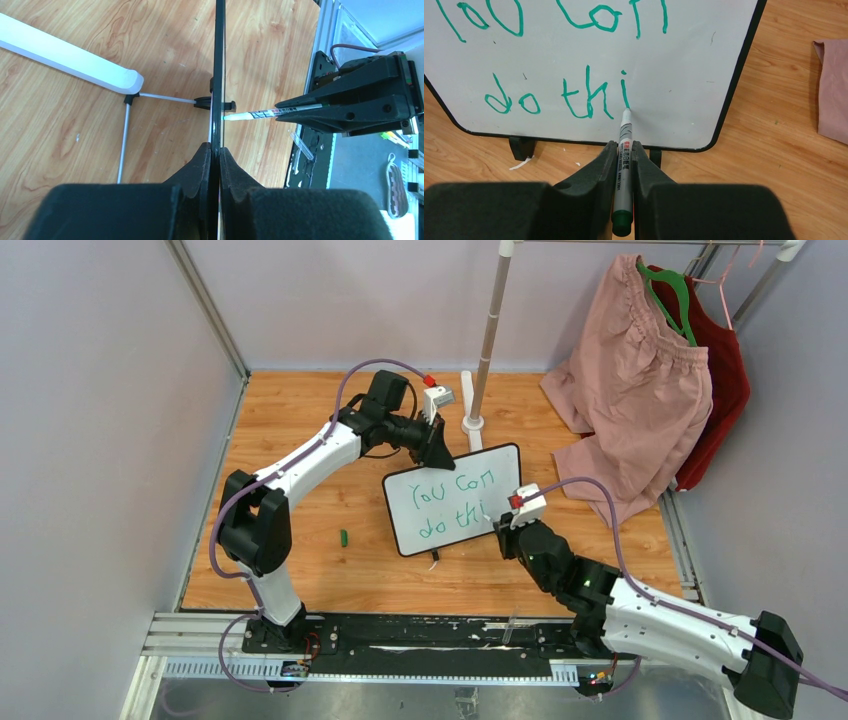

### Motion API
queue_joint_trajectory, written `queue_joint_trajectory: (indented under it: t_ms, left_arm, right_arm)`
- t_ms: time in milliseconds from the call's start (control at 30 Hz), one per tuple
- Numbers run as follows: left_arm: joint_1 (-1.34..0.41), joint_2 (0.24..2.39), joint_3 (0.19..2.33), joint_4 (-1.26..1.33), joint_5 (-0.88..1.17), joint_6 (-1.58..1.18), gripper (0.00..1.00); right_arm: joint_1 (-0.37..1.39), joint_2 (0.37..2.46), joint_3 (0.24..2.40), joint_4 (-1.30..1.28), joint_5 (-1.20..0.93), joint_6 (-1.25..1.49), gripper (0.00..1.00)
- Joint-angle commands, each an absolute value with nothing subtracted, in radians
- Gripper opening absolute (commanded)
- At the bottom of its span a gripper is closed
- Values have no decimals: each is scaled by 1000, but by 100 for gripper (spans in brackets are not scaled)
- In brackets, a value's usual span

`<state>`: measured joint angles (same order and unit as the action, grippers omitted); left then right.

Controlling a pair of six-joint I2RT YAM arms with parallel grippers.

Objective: Write a sentence on the whiteboard

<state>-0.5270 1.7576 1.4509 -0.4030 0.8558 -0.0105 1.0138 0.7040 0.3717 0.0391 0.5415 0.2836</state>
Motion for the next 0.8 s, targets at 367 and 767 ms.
queue_joint_trajectory:
  t_ms: [367, 767]
  left_arm:
    - [-541, 1738, 1447, -402, 858, -22, 0]
    - [-541, 1731, 1442, -400, 856, -24, 0]
  right_arm:
    - [996, 552, 378, -44, 551, 303, 0]
    - [971, 648, 442, -14, 634, 295, 0]
